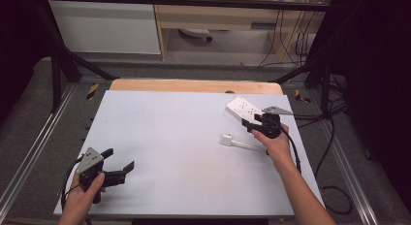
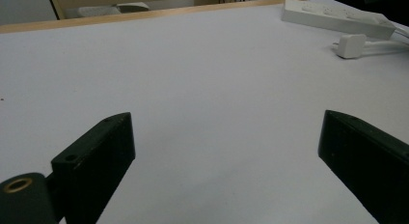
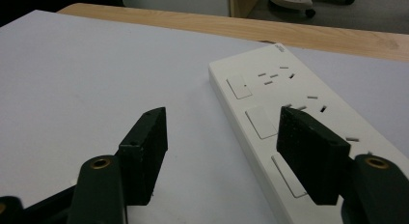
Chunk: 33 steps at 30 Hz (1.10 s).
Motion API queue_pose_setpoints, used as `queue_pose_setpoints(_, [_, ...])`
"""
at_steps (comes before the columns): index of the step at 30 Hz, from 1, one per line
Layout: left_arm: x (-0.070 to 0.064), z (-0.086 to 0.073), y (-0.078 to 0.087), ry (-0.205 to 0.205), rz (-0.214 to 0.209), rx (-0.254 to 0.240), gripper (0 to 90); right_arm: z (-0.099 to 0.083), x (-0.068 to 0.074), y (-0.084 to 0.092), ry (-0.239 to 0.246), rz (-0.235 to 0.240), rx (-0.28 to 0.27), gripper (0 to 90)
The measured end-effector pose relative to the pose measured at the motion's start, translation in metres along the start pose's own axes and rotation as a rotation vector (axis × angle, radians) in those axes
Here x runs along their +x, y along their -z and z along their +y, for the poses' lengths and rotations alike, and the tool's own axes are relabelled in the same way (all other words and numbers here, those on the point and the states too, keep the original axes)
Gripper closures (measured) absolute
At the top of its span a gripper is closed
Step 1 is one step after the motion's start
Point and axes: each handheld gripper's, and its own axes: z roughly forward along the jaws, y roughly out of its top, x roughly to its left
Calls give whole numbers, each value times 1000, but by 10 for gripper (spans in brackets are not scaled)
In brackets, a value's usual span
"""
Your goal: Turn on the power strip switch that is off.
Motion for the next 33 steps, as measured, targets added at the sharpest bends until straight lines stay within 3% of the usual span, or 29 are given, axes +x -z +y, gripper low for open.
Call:
queue_pose_setpoints(14, [0, -1, 0, 2, -1, 5, 57, 5, 2, 8, -9, -12, 2, 83])
queue_pose_setpoints(33, [0, -1, 1, 2, 0, 4, 57, 11, 13, 33, -3, -50, -33, 51])
